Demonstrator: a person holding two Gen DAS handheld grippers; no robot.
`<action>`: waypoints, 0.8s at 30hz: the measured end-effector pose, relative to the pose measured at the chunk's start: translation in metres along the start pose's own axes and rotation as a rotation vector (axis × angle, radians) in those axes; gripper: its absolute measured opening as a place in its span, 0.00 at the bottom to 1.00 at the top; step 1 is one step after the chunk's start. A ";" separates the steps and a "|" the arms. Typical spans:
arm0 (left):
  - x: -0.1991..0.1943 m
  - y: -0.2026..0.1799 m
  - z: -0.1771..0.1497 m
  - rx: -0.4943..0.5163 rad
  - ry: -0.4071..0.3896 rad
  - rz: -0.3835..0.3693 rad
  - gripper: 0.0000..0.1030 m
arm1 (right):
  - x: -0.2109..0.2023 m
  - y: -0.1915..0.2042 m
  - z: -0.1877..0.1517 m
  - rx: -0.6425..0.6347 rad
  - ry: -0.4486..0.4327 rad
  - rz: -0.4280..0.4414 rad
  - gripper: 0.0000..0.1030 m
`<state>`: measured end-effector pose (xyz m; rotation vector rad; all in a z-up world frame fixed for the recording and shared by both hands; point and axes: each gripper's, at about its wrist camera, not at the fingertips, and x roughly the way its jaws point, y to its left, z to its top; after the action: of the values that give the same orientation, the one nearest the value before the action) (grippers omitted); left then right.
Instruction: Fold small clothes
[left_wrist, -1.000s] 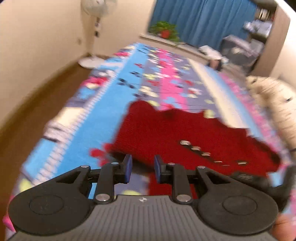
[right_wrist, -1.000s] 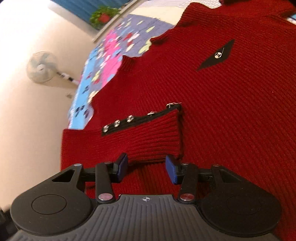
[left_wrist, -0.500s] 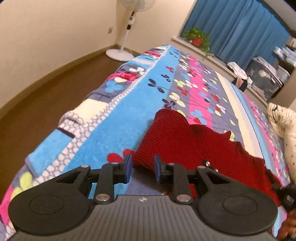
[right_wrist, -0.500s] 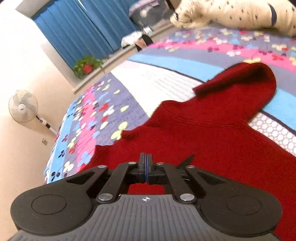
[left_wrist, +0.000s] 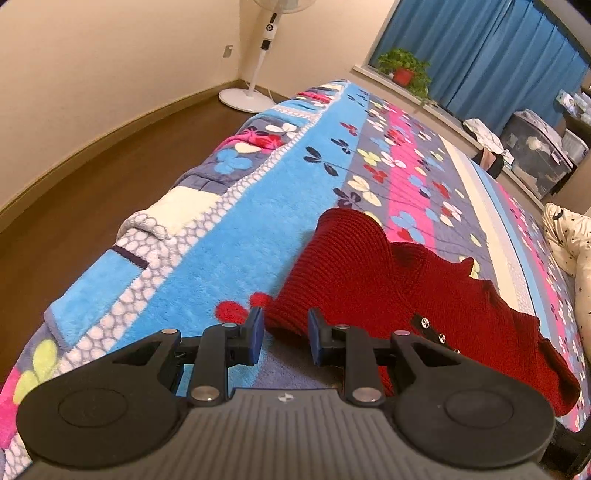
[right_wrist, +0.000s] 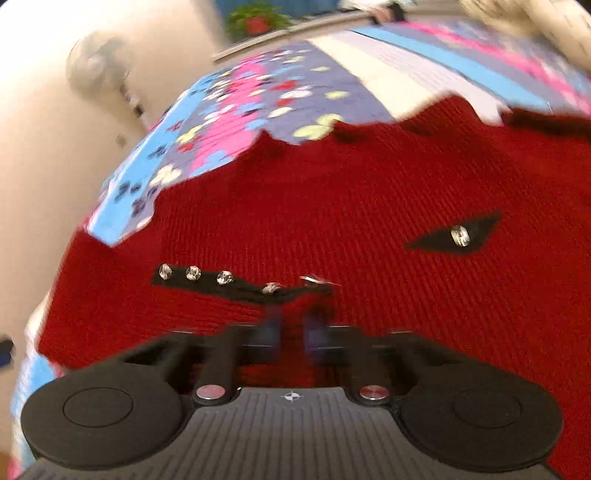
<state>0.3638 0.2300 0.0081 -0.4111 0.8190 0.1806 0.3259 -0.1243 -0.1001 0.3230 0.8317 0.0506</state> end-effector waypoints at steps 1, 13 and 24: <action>0.000 0.000 0.000 0.001 0.000 -0.002 0.27 | -0.005 0.003 0.006 -0.034 -0.002 0.035 0.07; 0.004 -0.019 -0.003 0.054 0.004 -0.030 0.27 | -0.034 -0.141 0.109 0.031 -0.201 -0.222 0.07; 0.035 -0.084 -0.040 0.253 -0.002 -0.184 0.27 | -0.048 -0.189 0.090 0.017 -0.210 -0.166 0.25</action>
<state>0.3872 0.1367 -0.0182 -0.2457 0.7856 -0.0937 0.3439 -0.3359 -0.0657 0.2694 0.6483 -0.1435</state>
